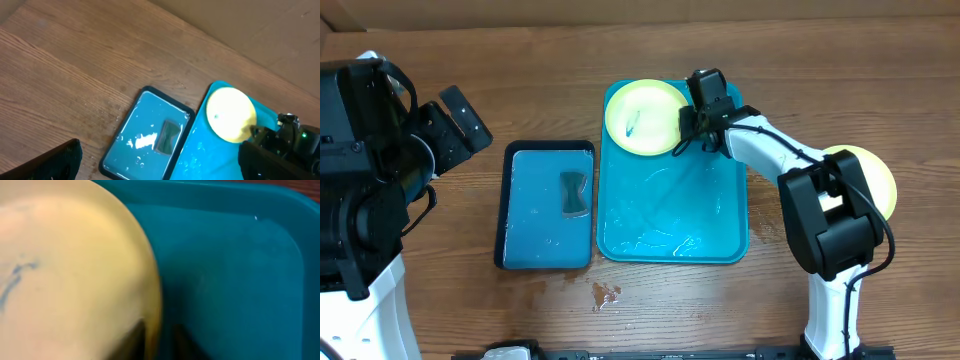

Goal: Clean dirty plates on tray and stack at the side
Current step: 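Grip the last yellow plate rim with the right gripper, drag it center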

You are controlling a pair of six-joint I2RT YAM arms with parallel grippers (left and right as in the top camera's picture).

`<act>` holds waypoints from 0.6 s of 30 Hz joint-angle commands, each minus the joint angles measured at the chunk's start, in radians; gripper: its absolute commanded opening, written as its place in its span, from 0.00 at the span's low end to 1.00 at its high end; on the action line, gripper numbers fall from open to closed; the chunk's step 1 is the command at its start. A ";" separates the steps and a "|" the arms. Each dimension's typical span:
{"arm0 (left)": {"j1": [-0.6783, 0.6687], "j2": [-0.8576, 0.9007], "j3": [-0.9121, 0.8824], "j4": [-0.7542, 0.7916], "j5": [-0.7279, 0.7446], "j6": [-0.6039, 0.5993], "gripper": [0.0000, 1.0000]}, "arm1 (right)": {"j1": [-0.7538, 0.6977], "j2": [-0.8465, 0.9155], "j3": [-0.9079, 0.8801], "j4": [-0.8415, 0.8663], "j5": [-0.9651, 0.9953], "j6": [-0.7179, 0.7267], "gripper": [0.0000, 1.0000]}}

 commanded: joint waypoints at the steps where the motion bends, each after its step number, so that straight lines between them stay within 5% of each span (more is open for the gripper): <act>1: 0.004 0.004 0.005 -0.002 0.025 -0.010 1.00 | -0.001 -0.018 0.014 -0.055 -0.012 0.018 0.04; 6: 0.004 0.004 0.005 -0.015 0.032 0.006 1.00 | -0.001 -0.131 0.032 -0.249 -0.106 0.021 0.04; 11: 0.004 0.022 0.004 -0.046 0.178 0.153 1.00 | 0.001 -0.335 0.035 -0.469 -0.175 0.027 0.04; 18: -0.010 0.128 0.003 -0.143 0.237 0.234 1.00 | 0.002 -0.421 0.011 -0.742 -0.204 0.255 0.04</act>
